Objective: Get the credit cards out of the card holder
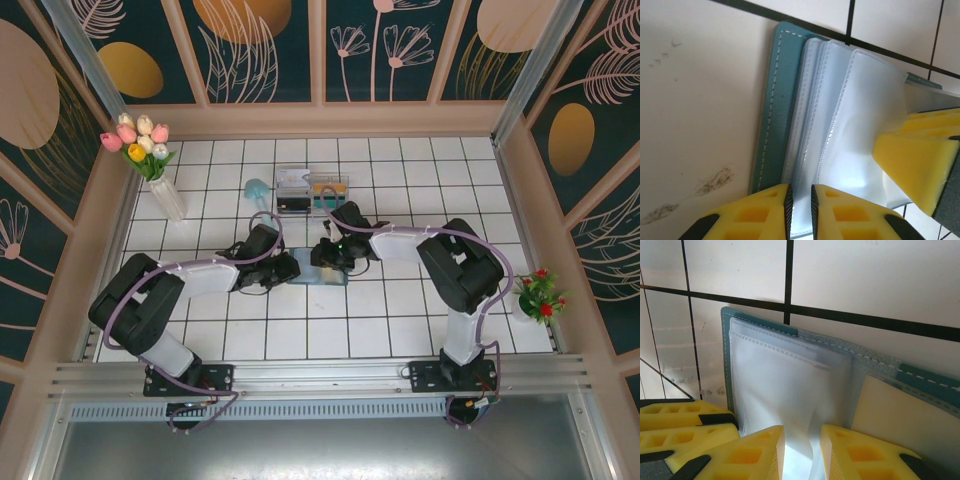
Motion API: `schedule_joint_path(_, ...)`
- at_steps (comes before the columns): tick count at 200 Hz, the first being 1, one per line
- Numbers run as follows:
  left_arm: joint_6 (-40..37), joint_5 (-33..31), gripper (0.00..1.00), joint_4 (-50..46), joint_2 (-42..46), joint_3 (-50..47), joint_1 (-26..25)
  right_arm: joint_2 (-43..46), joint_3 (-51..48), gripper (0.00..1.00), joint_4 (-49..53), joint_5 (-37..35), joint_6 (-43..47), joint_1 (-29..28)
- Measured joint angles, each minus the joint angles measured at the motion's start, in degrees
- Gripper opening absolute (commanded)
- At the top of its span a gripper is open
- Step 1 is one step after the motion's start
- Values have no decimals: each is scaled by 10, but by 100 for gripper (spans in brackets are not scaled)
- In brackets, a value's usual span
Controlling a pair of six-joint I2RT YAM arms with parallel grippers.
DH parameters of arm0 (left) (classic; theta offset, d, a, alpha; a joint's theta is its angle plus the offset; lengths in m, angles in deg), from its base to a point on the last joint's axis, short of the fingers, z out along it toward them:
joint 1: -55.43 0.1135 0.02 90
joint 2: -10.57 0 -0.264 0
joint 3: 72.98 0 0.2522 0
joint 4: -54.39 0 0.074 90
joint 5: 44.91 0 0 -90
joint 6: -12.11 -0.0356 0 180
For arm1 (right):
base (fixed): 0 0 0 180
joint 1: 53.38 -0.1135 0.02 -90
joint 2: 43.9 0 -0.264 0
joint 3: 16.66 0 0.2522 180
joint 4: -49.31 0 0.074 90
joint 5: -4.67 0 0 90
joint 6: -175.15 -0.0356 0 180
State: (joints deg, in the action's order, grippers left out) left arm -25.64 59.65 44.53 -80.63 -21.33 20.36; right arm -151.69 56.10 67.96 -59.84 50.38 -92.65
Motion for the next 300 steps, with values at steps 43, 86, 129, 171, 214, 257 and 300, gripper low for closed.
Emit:
schedule_joint_path(43,8,33,14,27,-19,0,0,-1,0,27,-1,5,0,7)
schedule_joint_path(86,10,84,14,61,-28,0,0,-2,0,26,-3,12,0,10)
schedule_joint_path(129,8,105,14,82,-26,3,0,-4,-1,25,-8,16,0,11)
schedule_joint_path(171,-11,71,17,30,3,19,0,11,-1,27,-3,14,0,12)
schedule_joint_path(214,-59,-40,33,-116,87,71,0,140,2,42,35,-29,0,19)
schedule_joint_path(257,-112,-214,75,-242,178,157,-1,313,8,58,65,-169,21,74)
schedule_joint_path(300,-141,-402,99,-269,293,155,-1,468,-29,88,74,-362,68,127)
